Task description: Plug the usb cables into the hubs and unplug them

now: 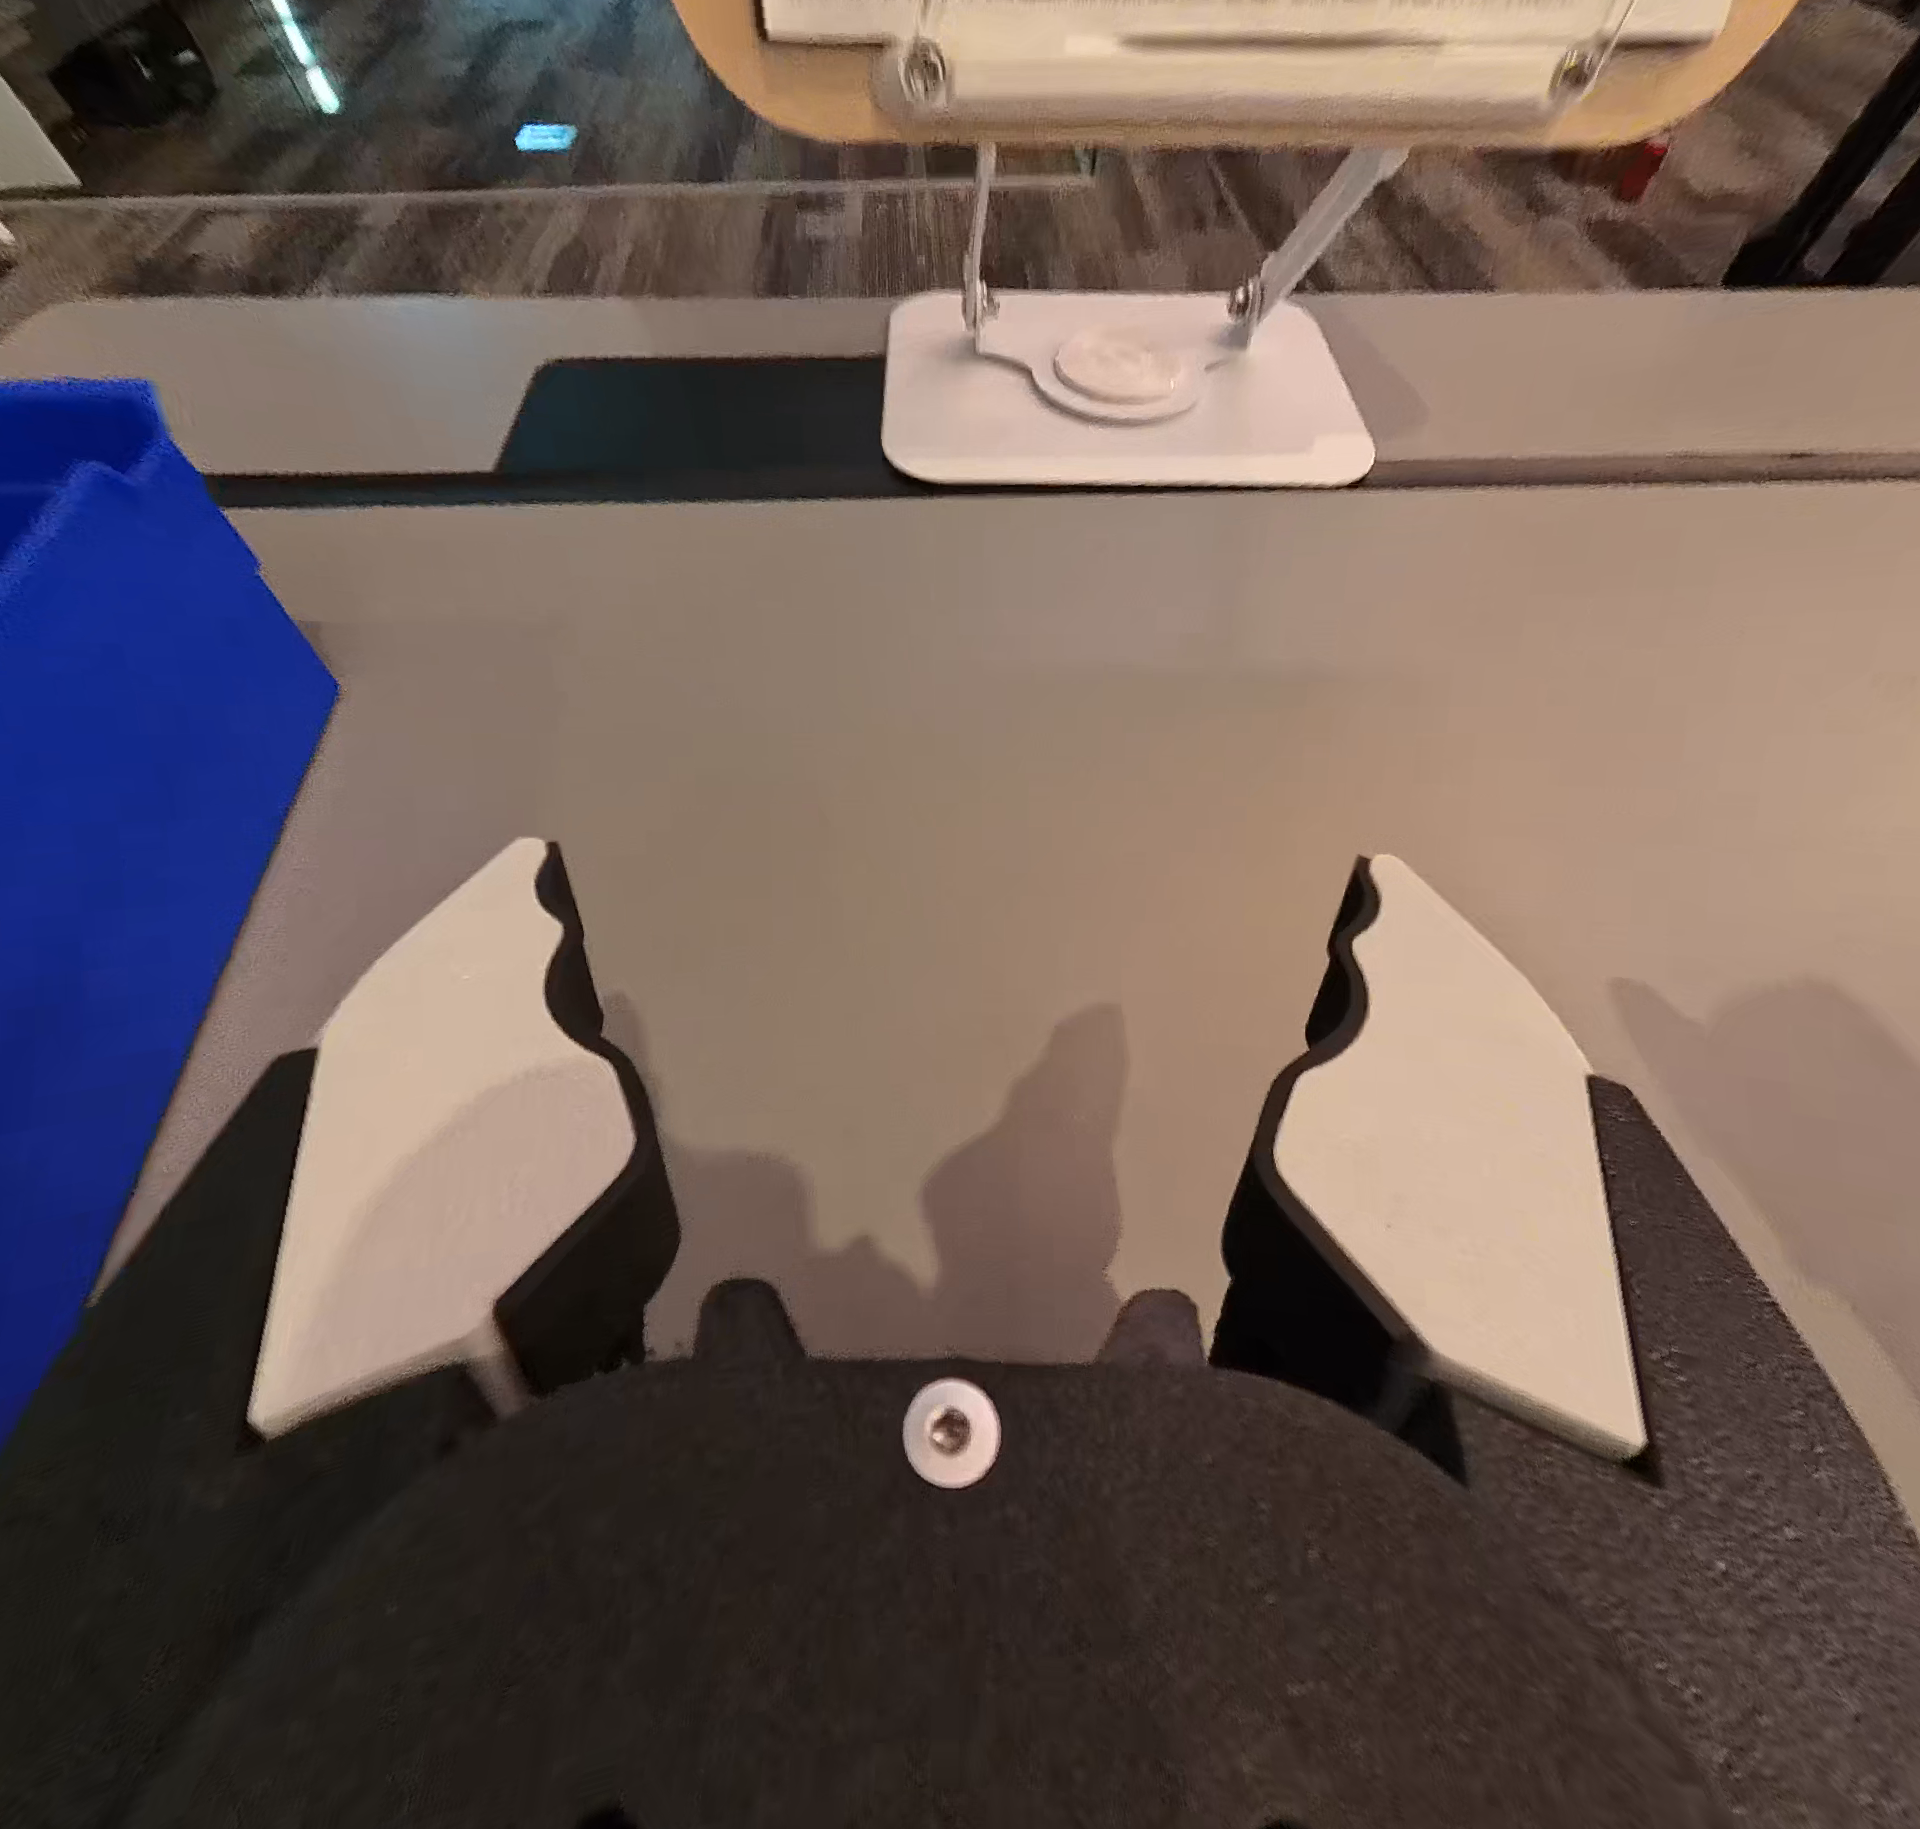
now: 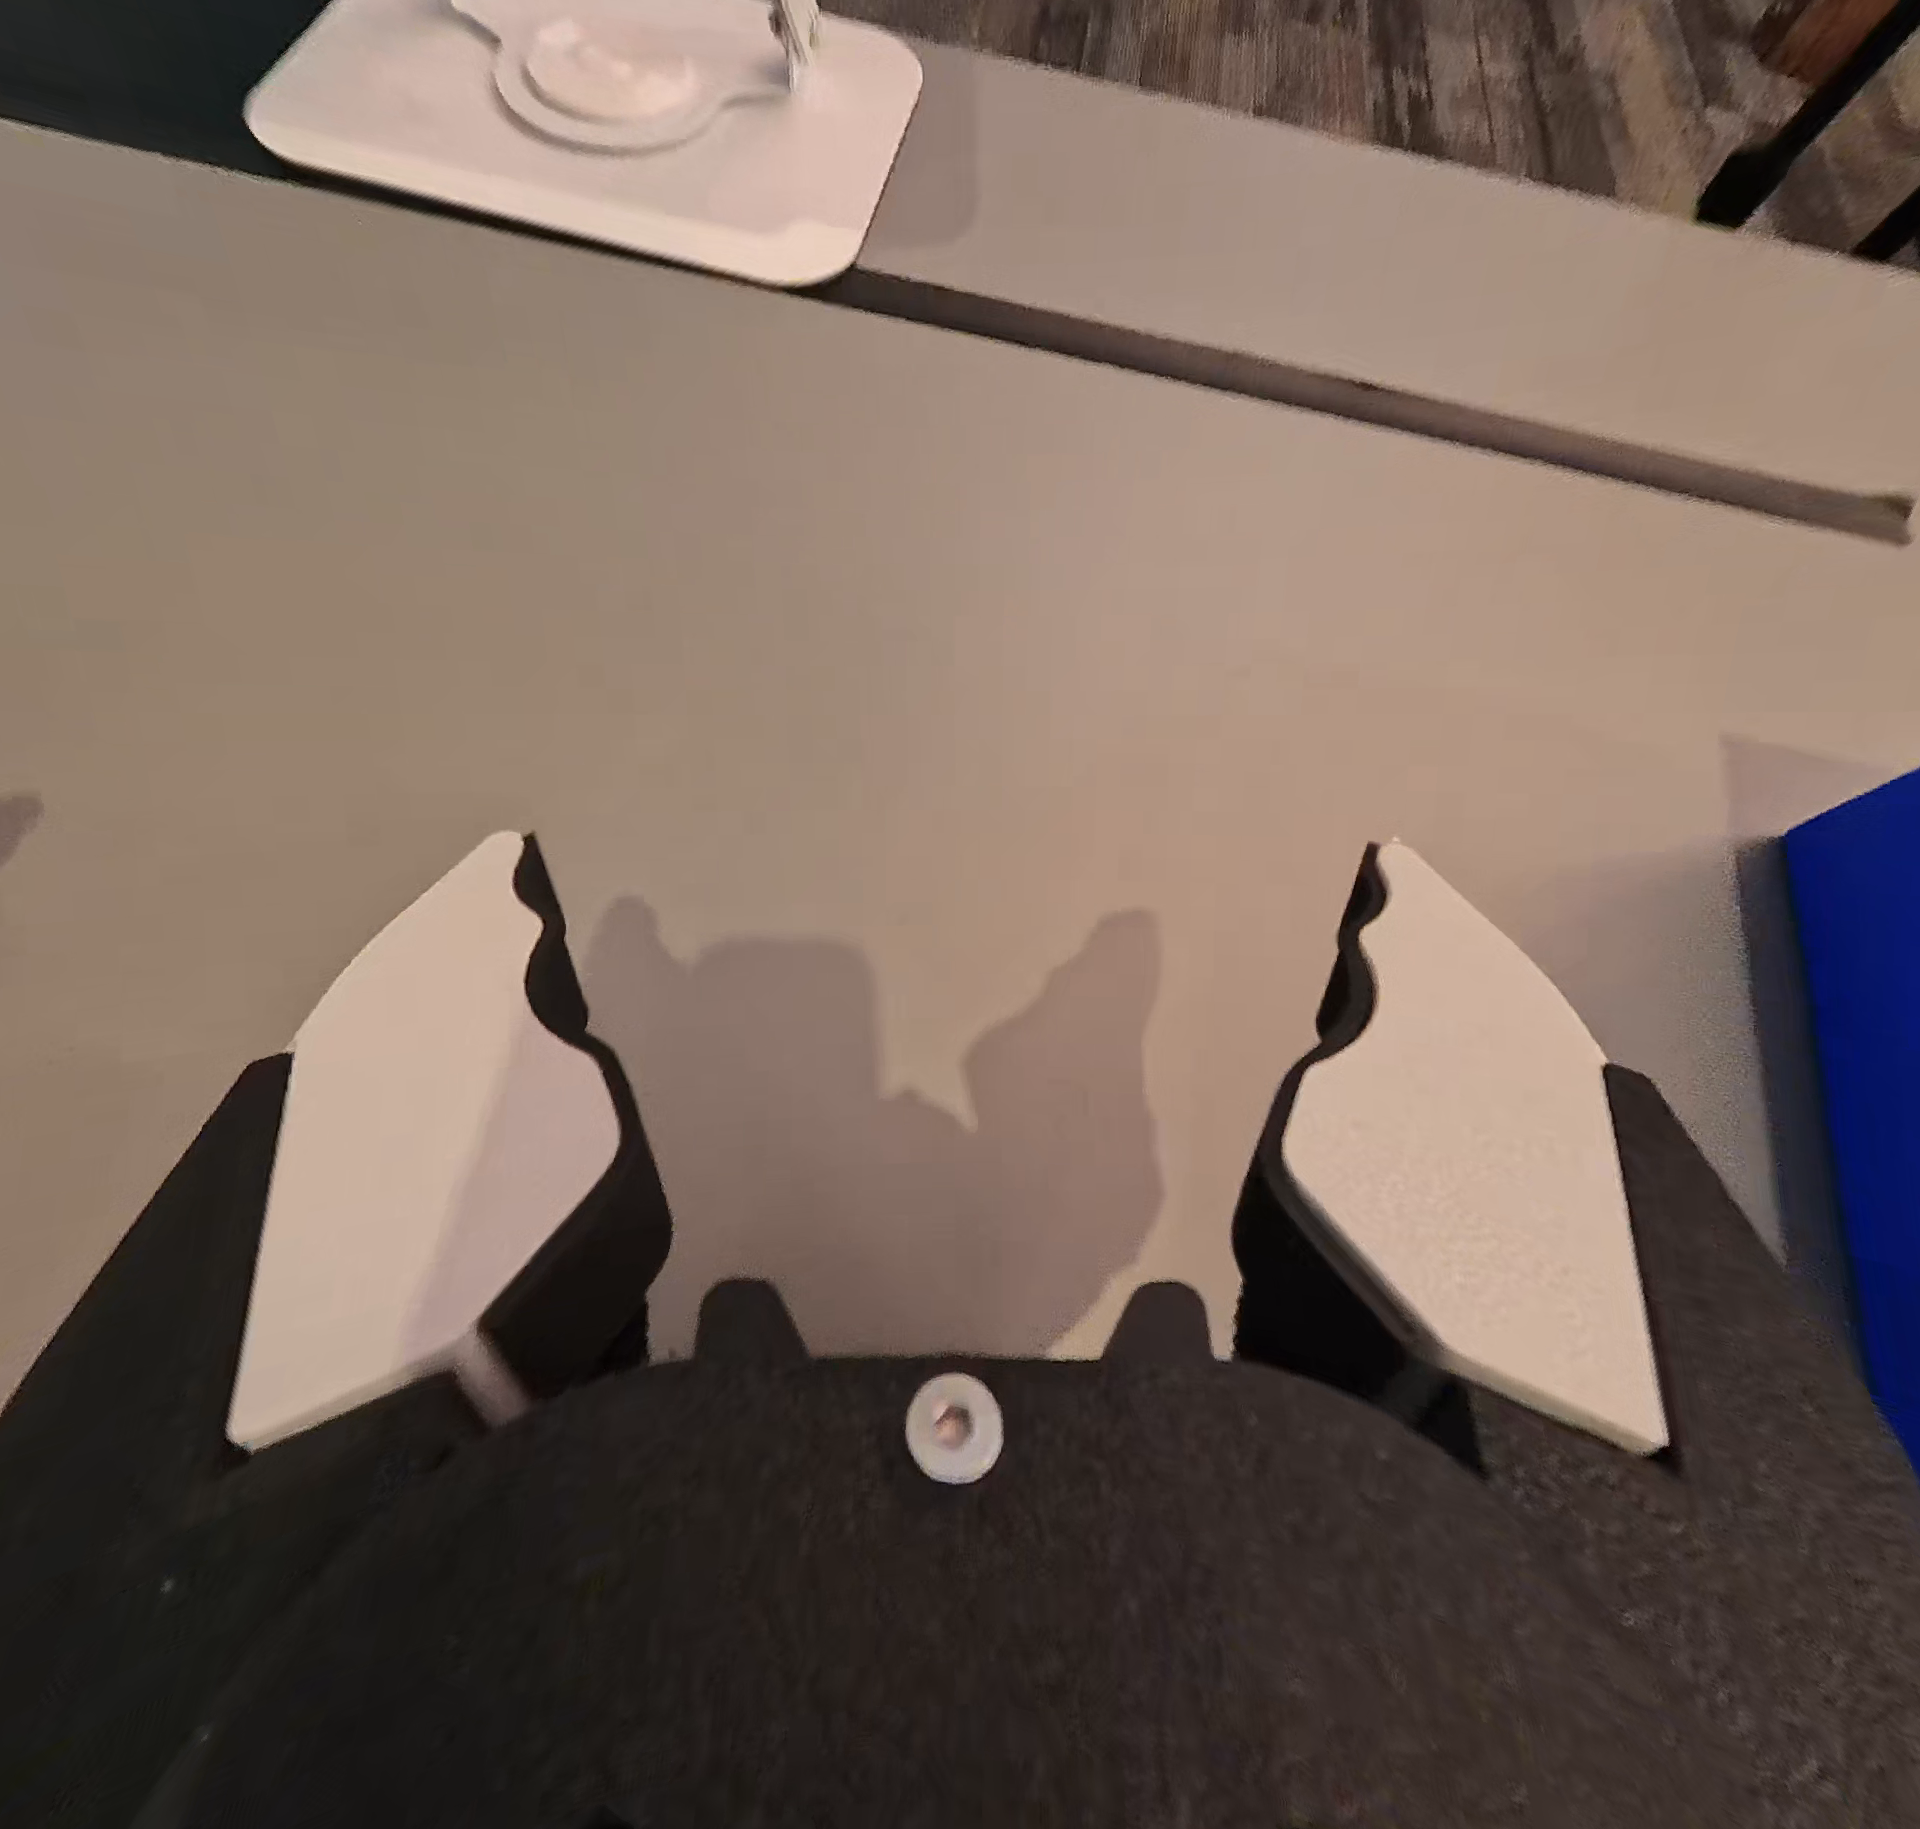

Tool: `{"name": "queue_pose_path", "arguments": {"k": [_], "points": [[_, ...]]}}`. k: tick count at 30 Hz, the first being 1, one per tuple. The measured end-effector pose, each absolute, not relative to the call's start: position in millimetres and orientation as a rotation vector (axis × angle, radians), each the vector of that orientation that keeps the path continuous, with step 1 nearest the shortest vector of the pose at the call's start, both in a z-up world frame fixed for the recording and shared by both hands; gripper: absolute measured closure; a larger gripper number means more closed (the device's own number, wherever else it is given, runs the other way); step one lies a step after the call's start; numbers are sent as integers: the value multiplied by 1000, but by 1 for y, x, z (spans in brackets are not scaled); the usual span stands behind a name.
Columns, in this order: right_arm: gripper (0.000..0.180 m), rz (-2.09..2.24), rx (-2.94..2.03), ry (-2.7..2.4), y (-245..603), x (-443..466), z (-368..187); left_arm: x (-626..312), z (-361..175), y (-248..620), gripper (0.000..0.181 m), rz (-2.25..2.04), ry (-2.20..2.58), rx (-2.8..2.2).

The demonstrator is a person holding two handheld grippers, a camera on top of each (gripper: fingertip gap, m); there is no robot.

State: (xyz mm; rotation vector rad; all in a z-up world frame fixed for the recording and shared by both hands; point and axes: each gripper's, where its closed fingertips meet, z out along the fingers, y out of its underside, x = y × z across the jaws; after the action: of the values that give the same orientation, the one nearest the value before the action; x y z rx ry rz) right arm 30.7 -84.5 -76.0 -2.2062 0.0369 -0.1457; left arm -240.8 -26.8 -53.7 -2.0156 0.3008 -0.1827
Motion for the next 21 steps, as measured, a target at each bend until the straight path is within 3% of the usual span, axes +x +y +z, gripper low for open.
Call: {"name": "queue_pose_path", "arguments": {"k": [13, 15, 21], "points": [[38, -90, -2340, 187, -77, 31, -140, -235, -107, -20, 49, -74, 303, -2160], [39, -67, -2364, 201, -76, 28, -147, -230, -119, -22, 63, -81, 331, -2213], [36, -77, -2414, 232, -74, 28, -165, -232, -149, -15, 47, 4, 331, -2291]]}}
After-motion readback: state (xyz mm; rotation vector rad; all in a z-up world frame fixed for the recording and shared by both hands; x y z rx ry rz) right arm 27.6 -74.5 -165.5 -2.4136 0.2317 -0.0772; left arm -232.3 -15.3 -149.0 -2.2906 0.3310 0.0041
